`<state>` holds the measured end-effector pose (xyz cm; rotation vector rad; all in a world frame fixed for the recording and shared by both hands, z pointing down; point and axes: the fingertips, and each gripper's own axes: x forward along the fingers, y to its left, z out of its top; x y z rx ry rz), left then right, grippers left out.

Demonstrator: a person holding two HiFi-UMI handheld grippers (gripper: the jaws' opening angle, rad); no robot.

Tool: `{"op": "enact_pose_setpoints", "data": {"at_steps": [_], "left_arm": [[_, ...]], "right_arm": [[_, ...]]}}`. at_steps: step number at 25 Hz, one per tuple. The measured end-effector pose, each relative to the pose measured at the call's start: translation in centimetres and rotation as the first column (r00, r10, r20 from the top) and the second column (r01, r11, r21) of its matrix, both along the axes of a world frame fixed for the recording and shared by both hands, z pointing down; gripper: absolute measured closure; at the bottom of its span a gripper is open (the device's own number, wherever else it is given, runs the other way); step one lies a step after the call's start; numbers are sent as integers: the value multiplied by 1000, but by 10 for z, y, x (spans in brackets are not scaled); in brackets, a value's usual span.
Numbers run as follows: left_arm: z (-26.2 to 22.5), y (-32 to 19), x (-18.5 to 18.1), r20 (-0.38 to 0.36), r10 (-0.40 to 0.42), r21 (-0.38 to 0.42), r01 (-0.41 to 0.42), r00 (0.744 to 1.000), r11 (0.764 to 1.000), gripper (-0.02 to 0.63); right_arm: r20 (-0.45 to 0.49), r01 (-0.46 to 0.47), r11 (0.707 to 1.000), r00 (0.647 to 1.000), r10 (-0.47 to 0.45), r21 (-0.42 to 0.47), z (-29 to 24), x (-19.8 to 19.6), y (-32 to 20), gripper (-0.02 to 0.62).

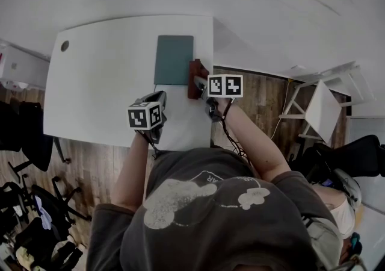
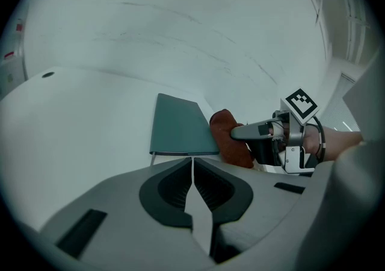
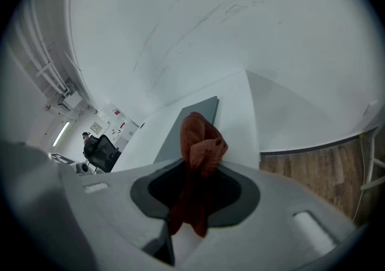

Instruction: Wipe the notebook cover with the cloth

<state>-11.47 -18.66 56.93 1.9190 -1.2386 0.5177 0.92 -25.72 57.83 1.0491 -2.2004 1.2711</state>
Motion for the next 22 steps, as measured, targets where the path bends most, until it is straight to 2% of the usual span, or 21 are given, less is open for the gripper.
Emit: {"op": "enact_pose_setpoints", "data": {"at_steps": [6,11,16,22], "left_arm": [[-9,10,13,11,-35,18,35,999,999,598],[-19,22,24,3,-100,38,99,995,994,598],[-23,43,42,50,-118,57,115,992,992,598],[-37,59,65,32,-189,110,184,981,977,598]], "right_arm": [[10,28,999,1000,-28,18,-9,11,3,489],[39,57,998,998,-58,32,-22,24,12,489],[46,98,995,994,-99,35,-28,43,29,489],[105,129,991,986,-133,45,-38,53,44,490]]}}
